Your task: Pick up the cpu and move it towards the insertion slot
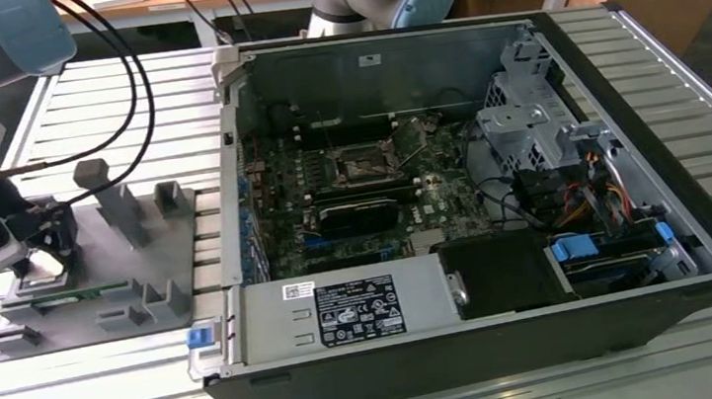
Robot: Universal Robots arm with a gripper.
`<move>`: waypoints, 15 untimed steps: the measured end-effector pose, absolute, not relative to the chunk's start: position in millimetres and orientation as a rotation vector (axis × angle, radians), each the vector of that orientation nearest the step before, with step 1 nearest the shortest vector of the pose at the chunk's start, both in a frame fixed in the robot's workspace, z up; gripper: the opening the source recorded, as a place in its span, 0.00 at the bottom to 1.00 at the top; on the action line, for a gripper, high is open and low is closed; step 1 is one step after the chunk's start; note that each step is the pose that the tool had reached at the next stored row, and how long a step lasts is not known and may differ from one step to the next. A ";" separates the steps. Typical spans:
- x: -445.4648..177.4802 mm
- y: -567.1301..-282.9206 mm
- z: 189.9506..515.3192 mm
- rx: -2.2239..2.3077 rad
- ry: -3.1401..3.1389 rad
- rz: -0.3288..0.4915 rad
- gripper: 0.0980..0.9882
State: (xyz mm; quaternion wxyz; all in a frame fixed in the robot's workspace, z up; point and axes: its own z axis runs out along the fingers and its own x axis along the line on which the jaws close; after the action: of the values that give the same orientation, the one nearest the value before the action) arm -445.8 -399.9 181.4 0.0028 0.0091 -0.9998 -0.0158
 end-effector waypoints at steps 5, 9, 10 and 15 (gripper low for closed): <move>-445.7 -399.9 181.9 0.029 -3.136 -0.046 0.50; -445.8 -399.9 185.2 0.028 -3.136 -0.046 0.50; -445.8 -399.9 186.2 0.028 -3.136 -0.046 0.50; -445.8 -399.9 192.8 0.028 -3.136 -0.046 0.50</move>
State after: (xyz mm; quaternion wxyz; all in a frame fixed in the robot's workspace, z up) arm -445.8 -399.9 192.8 0.0027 0.0090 -0.9998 -0.0147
